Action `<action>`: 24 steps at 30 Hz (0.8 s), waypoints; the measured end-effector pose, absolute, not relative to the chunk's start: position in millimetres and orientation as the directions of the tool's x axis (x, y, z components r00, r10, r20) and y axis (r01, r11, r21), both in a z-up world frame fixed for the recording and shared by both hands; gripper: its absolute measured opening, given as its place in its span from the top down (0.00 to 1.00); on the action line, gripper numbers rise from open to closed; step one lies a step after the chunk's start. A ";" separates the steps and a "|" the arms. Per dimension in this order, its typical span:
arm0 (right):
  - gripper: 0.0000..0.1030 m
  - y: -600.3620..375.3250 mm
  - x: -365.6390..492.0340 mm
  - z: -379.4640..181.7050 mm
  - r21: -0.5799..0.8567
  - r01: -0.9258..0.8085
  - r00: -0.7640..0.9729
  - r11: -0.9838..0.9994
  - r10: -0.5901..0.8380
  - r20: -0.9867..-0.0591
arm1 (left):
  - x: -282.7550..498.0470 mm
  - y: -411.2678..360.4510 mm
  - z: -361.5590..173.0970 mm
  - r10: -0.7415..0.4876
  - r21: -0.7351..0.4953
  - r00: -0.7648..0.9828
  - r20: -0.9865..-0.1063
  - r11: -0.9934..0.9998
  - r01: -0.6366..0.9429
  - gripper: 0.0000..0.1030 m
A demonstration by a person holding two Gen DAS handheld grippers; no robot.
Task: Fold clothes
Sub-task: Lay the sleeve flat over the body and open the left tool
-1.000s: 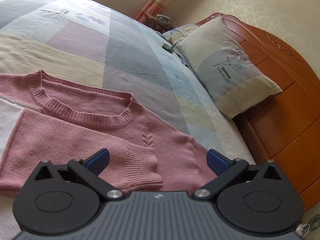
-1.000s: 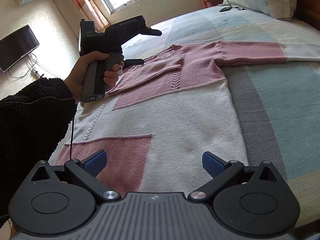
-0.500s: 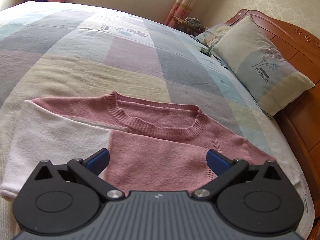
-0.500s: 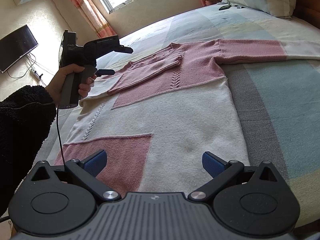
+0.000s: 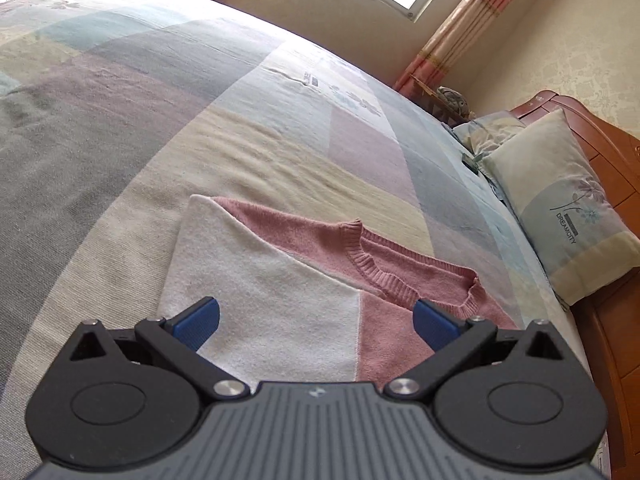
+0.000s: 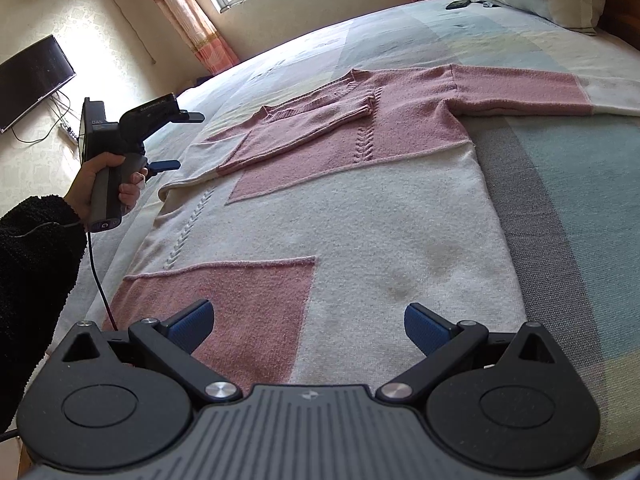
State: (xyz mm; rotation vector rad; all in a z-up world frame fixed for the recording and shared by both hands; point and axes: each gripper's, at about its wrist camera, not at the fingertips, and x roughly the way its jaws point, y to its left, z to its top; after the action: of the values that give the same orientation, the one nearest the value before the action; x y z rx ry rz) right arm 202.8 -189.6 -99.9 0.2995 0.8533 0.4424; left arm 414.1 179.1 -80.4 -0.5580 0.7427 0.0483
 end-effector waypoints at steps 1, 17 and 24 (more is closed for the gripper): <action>0.00 -189.3 203.2 -99.9 0.427 -0.254 0.575 0.868 0.491 -0.654 | 415.4 181.4 -87.6 -0.141 -0.453 0.725 -0.675 0.854 -0.255 0.01; 0.00 -181.6 208.0 -105.8 0.413 -0.254 0.550 0.874 0.482 -0.682 | 466.6 174.6 -101.0 -0.131 -0.422 0.711 -0.690 0.872 -0.249 0.01; 0.00 -181.9 210.2 -106.9 0.423 -0.249 0.548 0.871 0.487 -0.680 | 429.3 158.4 -74.6 -0.205 -0.412 0.679 -0.705 0.898 -0.157 0.01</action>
State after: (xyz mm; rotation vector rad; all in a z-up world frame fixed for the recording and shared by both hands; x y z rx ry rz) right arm 210.2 -181.9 -106.9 0.2929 0.8902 0.4428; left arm 429.3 158.4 -74.6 -0.4695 0.8319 -0.0282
